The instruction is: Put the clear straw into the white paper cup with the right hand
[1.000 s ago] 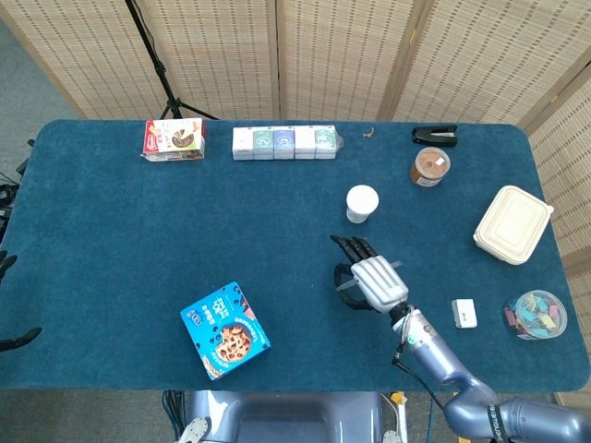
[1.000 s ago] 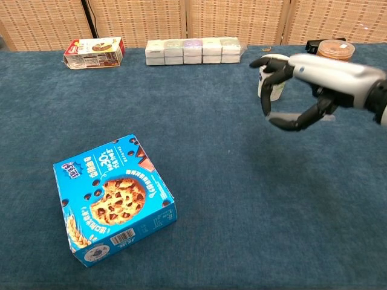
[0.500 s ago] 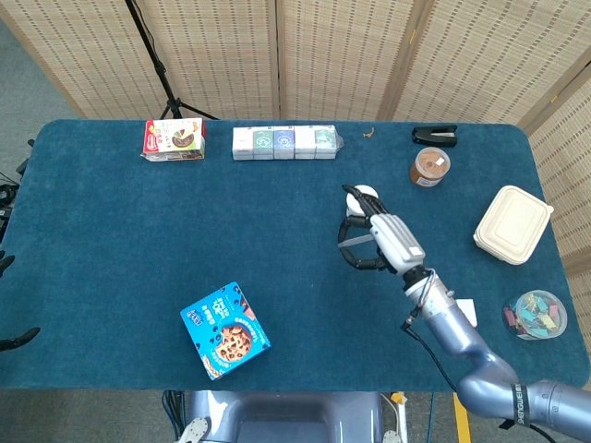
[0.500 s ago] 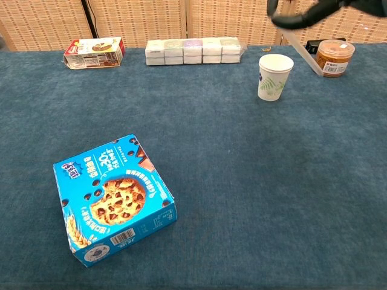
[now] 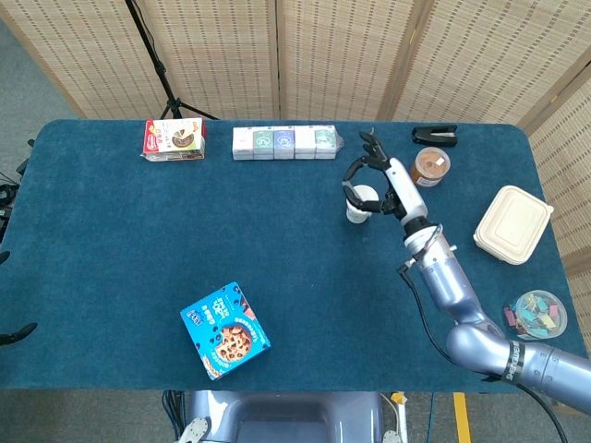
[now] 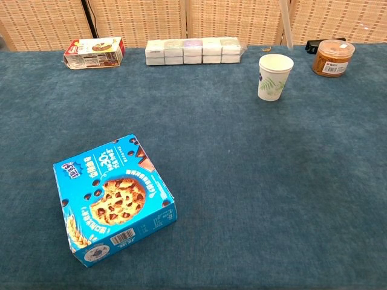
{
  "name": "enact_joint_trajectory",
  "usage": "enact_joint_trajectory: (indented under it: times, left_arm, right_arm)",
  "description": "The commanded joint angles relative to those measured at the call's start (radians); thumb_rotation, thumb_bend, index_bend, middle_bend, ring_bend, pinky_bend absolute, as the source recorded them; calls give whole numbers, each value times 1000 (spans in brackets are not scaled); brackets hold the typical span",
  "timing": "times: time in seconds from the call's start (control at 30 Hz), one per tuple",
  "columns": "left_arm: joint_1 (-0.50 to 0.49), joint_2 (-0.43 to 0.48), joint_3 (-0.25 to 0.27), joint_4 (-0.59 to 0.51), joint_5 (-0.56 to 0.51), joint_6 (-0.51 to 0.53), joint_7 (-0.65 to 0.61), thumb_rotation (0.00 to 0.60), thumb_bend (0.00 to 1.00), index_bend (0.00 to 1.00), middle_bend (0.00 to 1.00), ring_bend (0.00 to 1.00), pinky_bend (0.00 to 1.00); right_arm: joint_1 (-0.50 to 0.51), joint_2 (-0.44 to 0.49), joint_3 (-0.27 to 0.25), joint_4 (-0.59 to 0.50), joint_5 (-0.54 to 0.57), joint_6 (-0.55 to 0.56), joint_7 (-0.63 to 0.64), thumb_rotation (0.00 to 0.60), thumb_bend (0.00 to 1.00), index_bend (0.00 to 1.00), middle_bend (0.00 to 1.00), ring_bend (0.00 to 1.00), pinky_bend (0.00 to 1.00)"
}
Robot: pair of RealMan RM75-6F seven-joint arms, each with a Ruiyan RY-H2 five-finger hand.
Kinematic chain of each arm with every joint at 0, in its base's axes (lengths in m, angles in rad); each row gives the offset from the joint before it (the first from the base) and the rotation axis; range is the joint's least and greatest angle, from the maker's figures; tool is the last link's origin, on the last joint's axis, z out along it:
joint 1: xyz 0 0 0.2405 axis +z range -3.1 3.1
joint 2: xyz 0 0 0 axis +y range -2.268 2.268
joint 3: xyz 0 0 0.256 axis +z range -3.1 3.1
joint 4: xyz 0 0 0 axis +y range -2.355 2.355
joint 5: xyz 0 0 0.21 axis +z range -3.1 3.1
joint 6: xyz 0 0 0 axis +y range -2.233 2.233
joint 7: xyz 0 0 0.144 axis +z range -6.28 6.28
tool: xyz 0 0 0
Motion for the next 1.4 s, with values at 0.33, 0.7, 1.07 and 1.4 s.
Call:
enact_joint_trajectory:
  times: [0.33,0.7,1.07,1.4]
  left_arm:
    - [2,-2,-10,-11,-18,8,15,600,8,0,0,0,0]
    - [-6,2,-12,-9,-26,-15,7,600,8,0,0,0,0]
    - [-7,4,-11,-4,-23,-21,-3,600,8,0,0,0,0]
    - [-13,1,-12,-9,-23,-30,10,600,8,0,0,0,0]
  right_arm:
    - [110,-157,88,254,274,32,65,600,572,576,0,0,0]
    - [128,-218,108,311,294,49,67,600,572,582,0,0,0]
    - [120,-252,102,333,275,47,55,600,572,587,0,0,0]
    - [106,-287,98,367,264,43,61,600,572,589,0,0,0]
